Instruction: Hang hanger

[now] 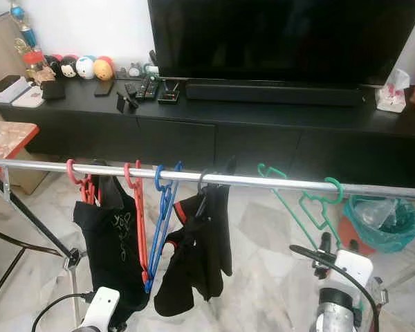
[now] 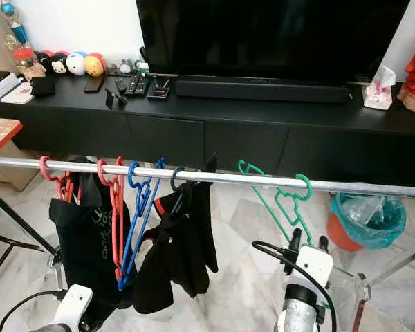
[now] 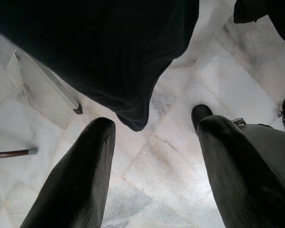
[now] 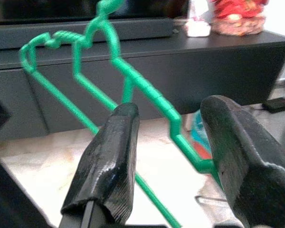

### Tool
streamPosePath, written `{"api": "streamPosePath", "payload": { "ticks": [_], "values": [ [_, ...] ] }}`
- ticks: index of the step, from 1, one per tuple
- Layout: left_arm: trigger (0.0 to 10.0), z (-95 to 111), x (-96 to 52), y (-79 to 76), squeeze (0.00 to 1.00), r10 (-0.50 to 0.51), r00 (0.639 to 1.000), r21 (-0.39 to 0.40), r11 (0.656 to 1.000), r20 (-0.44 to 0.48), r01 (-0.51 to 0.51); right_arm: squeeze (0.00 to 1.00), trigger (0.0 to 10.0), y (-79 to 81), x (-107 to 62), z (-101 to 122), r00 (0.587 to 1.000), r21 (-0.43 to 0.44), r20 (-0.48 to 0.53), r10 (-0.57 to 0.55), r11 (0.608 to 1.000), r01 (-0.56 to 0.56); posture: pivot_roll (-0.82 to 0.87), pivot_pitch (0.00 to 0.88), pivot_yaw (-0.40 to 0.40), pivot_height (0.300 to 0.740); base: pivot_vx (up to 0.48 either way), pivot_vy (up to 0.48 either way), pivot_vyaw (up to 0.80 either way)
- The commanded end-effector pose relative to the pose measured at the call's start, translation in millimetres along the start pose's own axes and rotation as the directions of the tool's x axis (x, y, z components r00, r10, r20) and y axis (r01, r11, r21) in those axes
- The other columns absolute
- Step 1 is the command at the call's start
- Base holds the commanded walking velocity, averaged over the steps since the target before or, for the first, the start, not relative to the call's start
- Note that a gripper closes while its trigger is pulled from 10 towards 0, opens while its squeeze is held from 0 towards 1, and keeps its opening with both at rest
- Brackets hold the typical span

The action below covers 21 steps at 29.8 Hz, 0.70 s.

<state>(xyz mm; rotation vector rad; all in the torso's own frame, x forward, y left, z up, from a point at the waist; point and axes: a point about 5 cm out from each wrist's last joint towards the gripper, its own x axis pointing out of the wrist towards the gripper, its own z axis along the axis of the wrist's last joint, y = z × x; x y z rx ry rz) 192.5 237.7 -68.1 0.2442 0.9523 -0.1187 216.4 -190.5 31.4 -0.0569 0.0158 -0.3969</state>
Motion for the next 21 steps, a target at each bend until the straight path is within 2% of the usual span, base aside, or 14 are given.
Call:
{"api": "streamPosePath", "payload": {
  "ticks": [1,3,8,10,16,19,21],
  "values": [
    [10.0,-4.5,-1.3,2.8,0.00,0.006,1.000,0.005,1.000,-0.017,-0.006,0.00,10.0,4.0,-0.1,-1.9,1.000,0.013,-0.020,0.019,1.000,-0.018,0.04,0.006,0.050,0.740,0.000,0.000,0.00],
    [10.0,-4.7,-1.3,3.0,0.00,0.008,1.000,0.005,1.000,-0.017,-0.008,0.00,10.0,8.8,-0.7,-2.0,0.998,0.020,-0.028,0.050,0.999,-0.049,0.04,0.007,0.048,0.740,0.000,0.000,0.00],
    [10.0,-5.3,-1.5,3.3,0.00,0.010,1.000,0.005,1.000,-0.019,-0.010,0.00,10.0,6.6,-0.1,0.0,0.999,0.024,-0.023,0.041,0.999,-0.041,0.04,0.007,0.047,0.740,0.000,0.000,0.00],
    [10.0,-5.6,-1.6,3.3,0.00,0.009,1.000,0.008,1.000,-0.020,-0.009,0.00,10.0,2.5,1.5,5.7,1.000,0.053,0.009,0.006,0.999,-0.007,0.04,0.007,0.047,0.740,0.000,0.000,0.00],
    [10.0,-5.2,-1.5,3.3,0.00,0.008,1.000,0.006,1.000,-0.019,-0.008,0.00,10.0,2.1,2.9,14.6,0.999,0.028,0.053,0.009,1.000,-0.011,0.04,0.009,0.050,0.740,0.000,0.000,0.00],
    [10.0,-4.9,-1.5,3.5,0.00,0.010,1.000,0.006,1.000,-0.017,-0.010,0.00,10.0,0.8,3.7,16.1,0.998,0.018,0.062,-0.010,1.000,0.009,0.04,0.009,0.051,0.740,0.000,0.000,0.00],
    [10.0,-4.9,-1.5,3.7,0.00,0.012,1.000,0.007,1.000,-0.017,-0.012,0.00,10.0,-5.1,4.4,16.4,0.996,0.014,0.061,-0.066,0.998,0.065,0.04,0.009,0.050,0.740,0.000,0.000,0.00]
  ]
}}
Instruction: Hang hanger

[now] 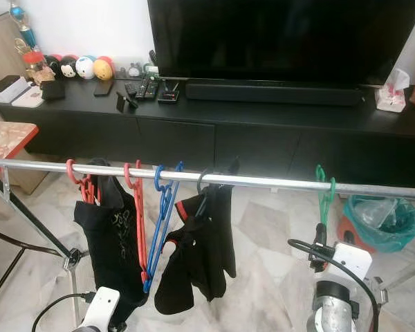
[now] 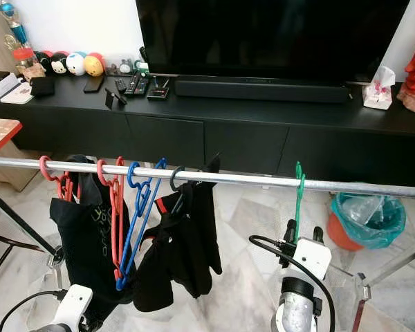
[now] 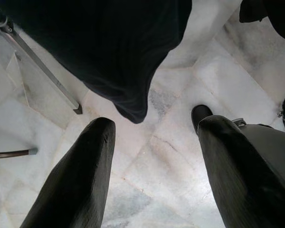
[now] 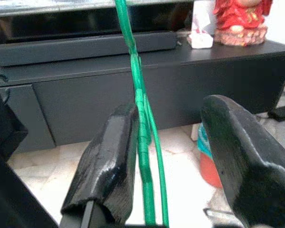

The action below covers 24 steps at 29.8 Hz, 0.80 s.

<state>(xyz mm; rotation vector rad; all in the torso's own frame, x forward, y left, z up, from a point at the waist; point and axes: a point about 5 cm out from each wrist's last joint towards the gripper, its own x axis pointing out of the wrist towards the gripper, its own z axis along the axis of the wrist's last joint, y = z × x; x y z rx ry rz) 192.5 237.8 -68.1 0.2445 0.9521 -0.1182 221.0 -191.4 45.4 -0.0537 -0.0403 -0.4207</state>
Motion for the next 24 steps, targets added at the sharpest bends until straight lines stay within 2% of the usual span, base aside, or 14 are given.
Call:
{"api": "streamPosePath", "payload": {
  "ticks": [1,5,9,15,20,24],
  "values": [
    [10.0,-4.8,-1.5,3.6,0.00,0.013,1.000,0.006,1.000,-0.016,-0.013,0.00,10.0,-11.0,0.8,1.6,0.997,-0.025,0.005,-0.078,0.997,0.078,0.04,0.010,0.049,0.740,0.000,0.000,0.00],
    [10.0,-4.9,-1.5,3.5,0.00,0.015,1.000,0.006,1.000,-0.015,-0.015,0.00,10.0,-20.1,1.9,0.9,0.991,-0.043,0.001,-0.134,0.990,0.134,0.04,0.010,0.049,0.740,0.000,0.000,0.00],
    [10.0,-5.1,-1.6,3.9,0.00,0.018,1.000,0.008,1.000,-0.017,-0.018,0.00,10.0,-33.5,7.8,9.6,0.981,-0.013,0.030,-0.193,0.981,0.194,0.04,0.012,0.050,0.740,0.000,0.000,0.00],
    [10.0,-5.1,-1.5,3.8,0.00,0.015,1.000,0.012,1.000,-0.019,-0.014,0.00,10.0,-22.1,13.3,16.9,0.990,0.018,0.044,-0.134,0.991,0.133,0.04,0.011,0.049,0.740,0.000,0.000,0.00],
    [10.0,-5.0,-1.5,3.6,0.00,0.015,1.000,0.010,1.000,-0.018,-0.014,0.00,10.0,-14.6,11.6,15.8,0.994,0.029,0.034,-0.108,0.994,0.107,0.04,0.010,0.049,0.740,0.000,0.000,0.00],
    [10.0,-5.0,-1.5,3.7,0.00,0.016,1.000,0.010,1.000,-0.018,-0.016,0.00,10.0,-15.2,9.8,17.5,0.993,0.027,0.041,-0.113,0.993,0.112,0.04,0.010,0.049,0.740,0.000,0.000,0.00]
  ]
}}
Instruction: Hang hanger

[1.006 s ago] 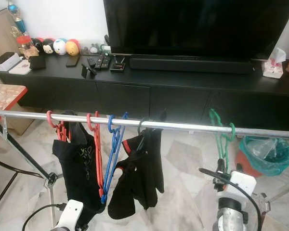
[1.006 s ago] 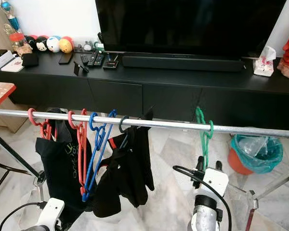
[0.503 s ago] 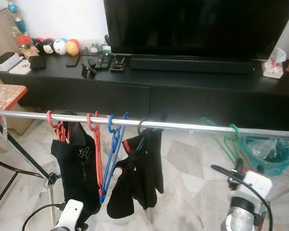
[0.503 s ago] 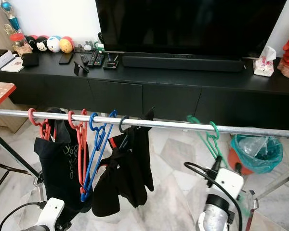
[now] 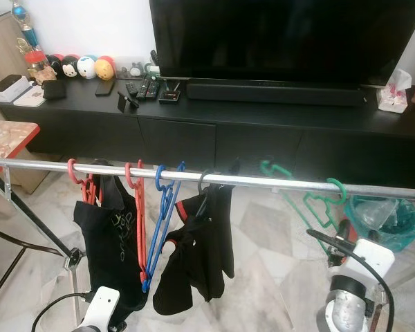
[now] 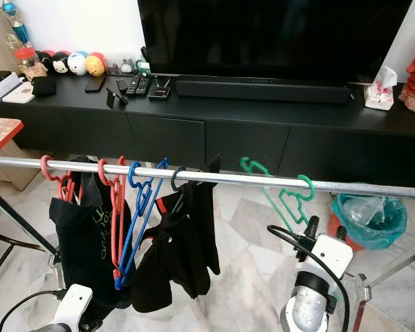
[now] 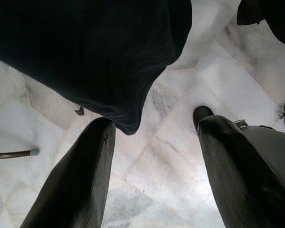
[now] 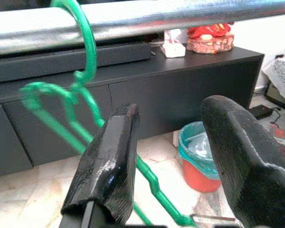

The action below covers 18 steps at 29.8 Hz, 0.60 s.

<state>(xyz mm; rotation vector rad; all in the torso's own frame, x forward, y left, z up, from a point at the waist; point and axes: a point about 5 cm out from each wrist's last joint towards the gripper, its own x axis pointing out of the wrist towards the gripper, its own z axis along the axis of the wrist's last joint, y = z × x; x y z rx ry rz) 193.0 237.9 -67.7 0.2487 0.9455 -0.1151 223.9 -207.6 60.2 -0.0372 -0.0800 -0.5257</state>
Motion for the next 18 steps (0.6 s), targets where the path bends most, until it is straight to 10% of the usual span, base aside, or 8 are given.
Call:
{"api": "streamPosePath", "payload": {
  "ticks": [1,13,18],
  "values": [
    [10.0,-5.6,-1.5,3.5,0.00,0.011,1.000,0.007,1.000,-0.023,-0.011,0.00,10.0,-2.8,0.4,4.1,1.000,0.000,0.011,-0.017,1.000,0.017,0.04,0.010,0.049,0.740,0.000,0.000,0.00],
    [10.0,-5.6,-1.5,3.5,0.00,0.010,1.000,0.005,1.000,-0.022,-0.010,0.00,10.0,-32.9,12.7,10.4,0.990,-0.047,0.047,-0.133,0.990,0.136,0.04,0.012,0.048,0.740,0.000,0.000,0.00],
    [10.0,-5.3,-1.4,3.1,0.00,0.010,1.000,0.004,1.000,-0.021,-0.010,0.00,10.0,-46.2,3.7,-35.2,0.955,-0.077,-0.208,-0.213,0.977,0.201,0.03,0.009,0.050,0.740,0.000,0.000,0.00]
  ]
}}
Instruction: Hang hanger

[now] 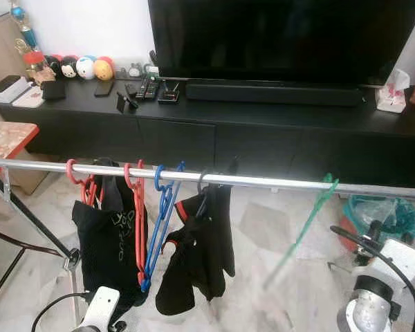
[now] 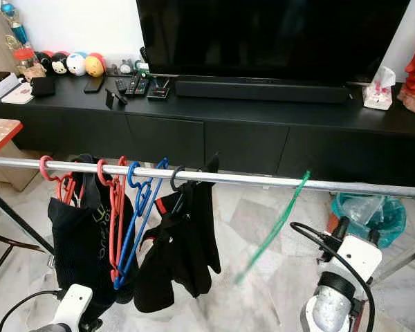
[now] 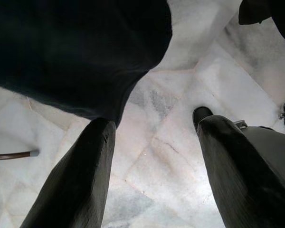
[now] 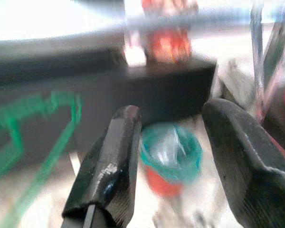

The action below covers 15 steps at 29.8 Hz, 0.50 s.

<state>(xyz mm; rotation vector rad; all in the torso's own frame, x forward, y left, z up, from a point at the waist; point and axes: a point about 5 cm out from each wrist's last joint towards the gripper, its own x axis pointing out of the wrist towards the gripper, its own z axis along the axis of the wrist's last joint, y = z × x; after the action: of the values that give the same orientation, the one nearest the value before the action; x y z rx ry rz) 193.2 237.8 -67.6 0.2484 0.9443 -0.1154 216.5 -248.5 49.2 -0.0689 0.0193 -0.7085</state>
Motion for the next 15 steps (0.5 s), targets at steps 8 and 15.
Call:
{"api": "streamPosePath", "payload": {
  "ticks": [8,15],
  "values": [
    [10.0,-5.1,-1.2,2.7,0.00,0.015,1.000,-0.003,1.000,-0.021,-0.015,0.00,10.0,-26.0,-31.8,-98.0,0.857,-0.105,-0.511,-0.069,0.994,0.018,0.03,0.010,0.051,0.740,0.000,0.000,0.00],
    [10.0,-5.9,-1.3,3.5,0.00,0.037,0.999,-0.032,0.999,-0.023,-0.038,0.00,10.0,-23.3,-68.0,-135.8,0.663,-0.081,-0.739,0.119,0.961,-0.264,0.03,0.009,0.054,0.740,0.000,0.000,0.00]
  ]
}}
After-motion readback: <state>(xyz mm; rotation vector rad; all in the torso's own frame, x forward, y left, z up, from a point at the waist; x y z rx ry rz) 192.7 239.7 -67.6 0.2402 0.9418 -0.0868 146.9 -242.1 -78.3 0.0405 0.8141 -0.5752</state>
